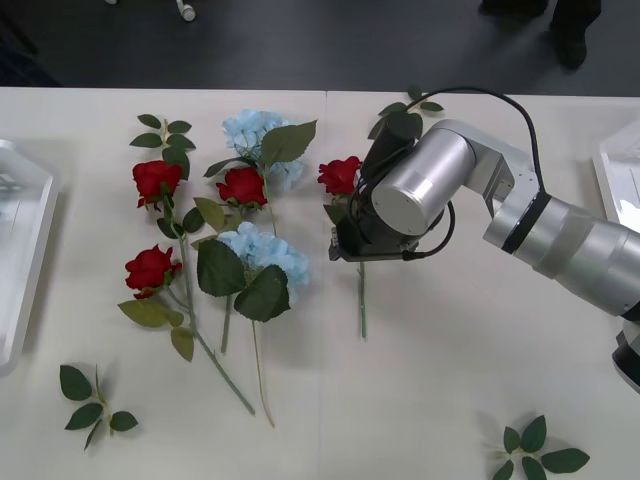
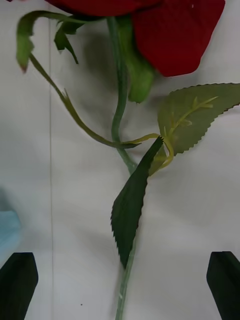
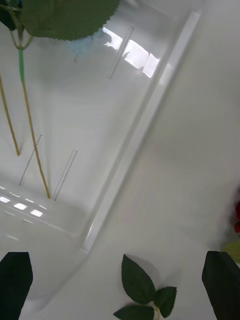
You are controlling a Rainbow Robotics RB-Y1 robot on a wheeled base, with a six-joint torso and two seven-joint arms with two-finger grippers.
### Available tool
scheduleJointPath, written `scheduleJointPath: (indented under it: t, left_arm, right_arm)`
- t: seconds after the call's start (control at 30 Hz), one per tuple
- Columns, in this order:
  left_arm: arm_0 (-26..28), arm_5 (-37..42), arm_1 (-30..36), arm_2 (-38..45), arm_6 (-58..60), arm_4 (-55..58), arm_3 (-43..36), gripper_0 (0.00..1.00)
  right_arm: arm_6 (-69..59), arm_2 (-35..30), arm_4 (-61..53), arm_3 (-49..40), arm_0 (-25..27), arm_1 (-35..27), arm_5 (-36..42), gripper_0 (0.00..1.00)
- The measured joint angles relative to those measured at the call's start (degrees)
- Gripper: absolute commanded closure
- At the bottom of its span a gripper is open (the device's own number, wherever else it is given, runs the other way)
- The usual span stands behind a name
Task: Put the red flowers into the right box and the blue flowers into the left box
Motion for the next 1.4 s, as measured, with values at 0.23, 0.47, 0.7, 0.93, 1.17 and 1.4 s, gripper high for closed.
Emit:
scheduleJointPath:
  t: [0.23, 0.47, 0.7, 0.93, 1.17, 1.4]
  left_arm:
    - [0.21, 2.57, -0.01, -10.94, 11.75, 2.96, -7.81, 0.0]
    - [-0.49, 2.57, -6.63, -19.4, 13.55, -3.37, -11.02, 0.0]
    - [-2.72, 2.57, -13.52, -27.25, 13.55, -15.23, -10.99, 0.0]
    - [-5.3, 2.57, -14.8, -33.56, 13.55, -23.39, -7.1, 0.0]
    - [-8.2, 0.43, -14.86, -36.41, 13.55, -27.78, -0.18, 0.0]
    - [-8.32, -3.98, -14.86, -37.52, 13.55, -29.14, 4.98, 0.01]
  right_arm:
    - [0.0, 0.0, 3.28, 5.19, 0.0, 3.23, -1.53, 0.0]
    - [0.0, 0.17, 4.95, 8.78, 0.0, 4.88, -4.48, 0.0]
    - [0.0, 3.74, 6.5, 9.1, -0.72, 5.0, -5.99, 0.19]
    - [0.0, 4.05, 6.48, 9.36, -0.82, 5.0, -6.05, 1.0]
    - [0.0, 4.0, 6.48, 9.97, -0.82, 5.0, -6.04, 1.0]
    - [0.04, 0.14, 6.19, 8.87, -0.82, 4.5, -0.53, 1.0]
